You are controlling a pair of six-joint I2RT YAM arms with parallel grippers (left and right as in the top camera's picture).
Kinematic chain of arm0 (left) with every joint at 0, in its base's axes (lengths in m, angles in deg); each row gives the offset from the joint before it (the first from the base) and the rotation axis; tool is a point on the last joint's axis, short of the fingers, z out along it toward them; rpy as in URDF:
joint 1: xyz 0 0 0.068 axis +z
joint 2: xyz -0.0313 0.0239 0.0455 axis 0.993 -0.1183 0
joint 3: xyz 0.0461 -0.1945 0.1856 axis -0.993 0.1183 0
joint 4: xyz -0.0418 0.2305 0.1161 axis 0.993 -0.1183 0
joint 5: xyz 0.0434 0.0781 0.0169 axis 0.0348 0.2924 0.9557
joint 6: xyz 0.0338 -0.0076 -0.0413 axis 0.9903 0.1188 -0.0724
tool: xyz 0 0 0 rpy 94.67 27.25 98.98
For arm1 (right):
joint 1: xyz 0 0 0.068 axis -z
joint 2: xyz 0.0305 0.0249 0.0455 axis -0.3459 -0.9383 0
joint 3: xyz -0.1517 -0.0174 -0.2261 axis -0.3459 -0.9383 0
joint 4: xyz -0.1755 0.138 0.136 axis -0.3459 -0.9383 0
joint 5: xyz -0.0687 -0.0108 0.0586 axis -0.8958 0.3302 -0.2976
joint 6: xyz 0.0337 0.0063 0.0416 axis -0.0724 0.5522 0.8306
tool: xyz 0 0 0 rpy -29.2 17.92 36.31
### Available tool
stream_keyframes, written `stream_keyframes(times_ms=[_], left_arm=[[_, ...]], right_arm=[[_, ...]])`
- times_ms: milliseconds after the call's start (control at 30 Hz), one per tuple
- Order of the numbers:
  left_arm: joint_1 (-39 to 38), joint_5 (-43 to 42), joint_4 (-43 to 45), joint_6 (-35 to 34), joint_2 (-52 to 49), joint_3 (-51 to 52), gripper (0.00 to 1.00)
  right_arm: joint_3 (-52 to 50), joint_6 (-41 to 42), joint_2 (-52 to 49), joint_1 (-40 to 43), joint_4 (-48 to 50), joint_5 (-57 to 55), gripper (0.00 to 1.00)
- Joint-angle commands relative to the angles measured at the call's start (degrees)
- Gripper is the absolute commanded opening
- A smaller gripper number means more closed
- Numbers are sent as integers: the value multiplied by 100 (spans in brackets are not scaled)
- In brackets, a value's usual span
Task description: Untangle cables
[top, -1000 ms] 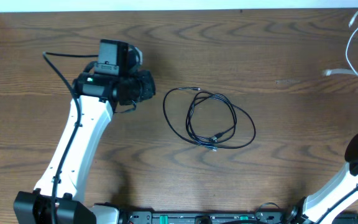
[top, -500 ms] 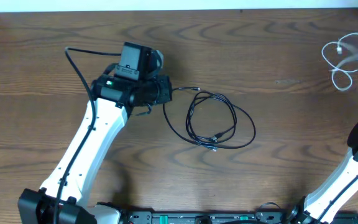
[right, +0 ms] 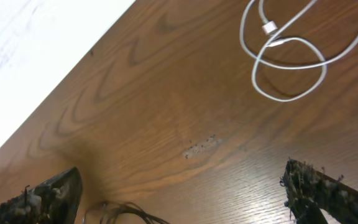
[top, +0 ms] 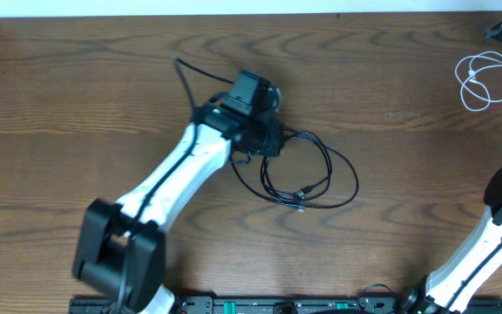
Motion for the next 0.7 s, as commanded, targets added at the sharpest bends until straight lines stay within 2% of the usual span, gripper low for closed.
stream_keyframes(times_ms=[0, 33, 100, 233, 333, 367, 467, 533, 567, 667], left_arm=[[-72, 258, 385, 651, -509, -44, 46], [-70, 457, 527, 654, -643, -44, 51], [-63, 820, 791, 658, -892, -44, 54], [-61, 800, 1174, 763, -1314, -46, 54], [-83, 804, 1322, 763, -1556, -46, 51], [-83, 804, 1349, 763, -1596, -46, 49], [-81, 815, 1394, 763, -1637, -46, 33], [-79, 822, 1377, 748, -1609, -66, 11], [-74, 822, 1340, 688, -1567, -81, 8], [-70, 822, 1182, 444, -1202, -129, 7]], right_arm=[[39, -332, 57, -149, -52, 133, 99], [39, -420, 57, -186, -50, 120, 99], [39, -518, 57, -247, -55, 118, 99], [39, -518, 57, -273, -83, 120, 99], [39, -518, 57, -289, -96, 120, 99], [39, -518, 57, -291, -98, 120, 99], [39, -518, 57, -293, -114, 122, 99], [39, -549, 57, -295, -109, 122, 99], [39, -562, 57, -295, -111, 120, 99], [39, -562, 57, -295, -127, 133, 99]])
